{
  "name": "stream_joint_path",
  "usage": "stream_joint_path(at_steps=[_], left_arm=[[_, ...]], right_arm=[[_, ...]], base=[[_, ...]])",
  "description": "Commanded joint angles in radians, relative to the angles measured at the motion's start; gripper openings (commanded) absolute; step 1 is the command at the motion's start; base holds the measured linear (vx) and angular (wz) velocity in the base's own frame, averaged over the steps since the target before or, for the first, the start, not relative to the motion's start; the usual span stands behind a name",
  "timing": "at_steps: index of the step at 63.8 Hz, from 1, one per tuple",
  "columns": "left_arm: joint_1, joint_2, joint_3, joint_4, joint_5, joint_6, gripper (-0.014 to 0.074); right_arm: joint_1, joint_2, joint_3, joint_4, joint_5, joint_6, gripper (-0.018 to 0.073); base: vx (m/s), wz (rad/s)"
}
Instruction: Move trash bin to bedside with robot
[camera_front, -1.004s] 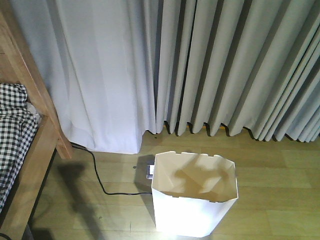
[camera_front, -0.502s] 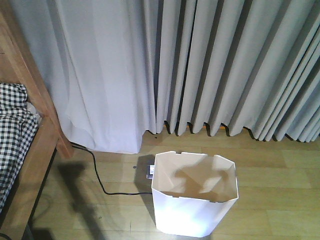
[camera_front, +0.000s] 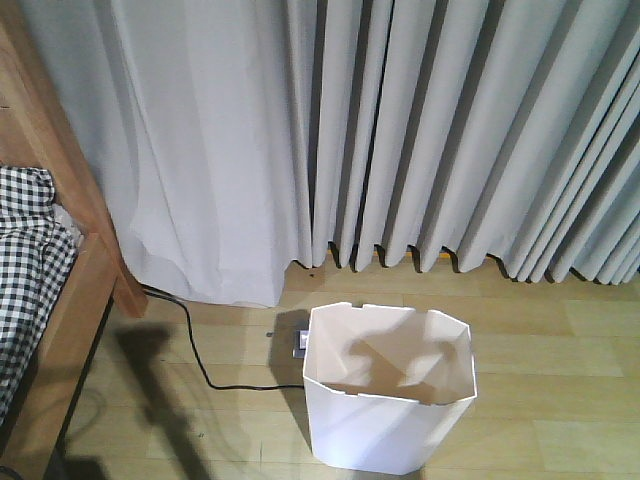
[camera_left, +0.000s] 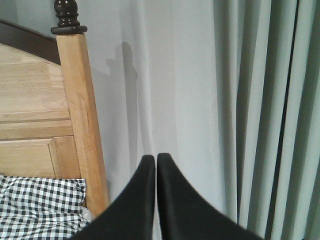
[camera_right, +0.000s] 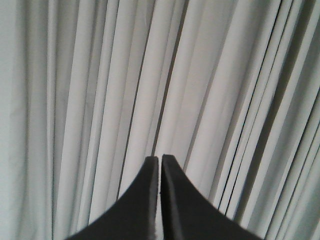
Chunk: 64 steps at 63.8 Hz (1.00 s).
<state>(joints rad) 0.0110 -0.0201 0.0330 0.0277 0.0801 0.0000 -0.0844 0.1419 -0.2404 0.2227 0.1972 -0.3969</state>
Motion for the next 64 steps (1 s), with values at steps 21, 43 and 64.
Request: stream_joint_path(at_steps=[21,43,64], left_arm=[[-0.006,-0.008,0.012,-0.009,-0.074,-0.014,-0.0006],[-0.006,-0.008,0.012,-0.009,-0.074,-0.014,-0.0006],[-0.006,-0.008,0.012,-0.009,-0.074,-0.014,-0.0006]], right_arm=[[0.003,-0.169,0.259,-0.274,-0.203,0.441,-0.0008],[0.003,-0.164,0.27,-0.273,-0.163,0.467,-0.0008],[0.003,-0.164,0.27,-0.269,-0.162,0.467,-0.0008]], base=[[0.0,0.0],[0.0,0.0],[0.0,0.0]])
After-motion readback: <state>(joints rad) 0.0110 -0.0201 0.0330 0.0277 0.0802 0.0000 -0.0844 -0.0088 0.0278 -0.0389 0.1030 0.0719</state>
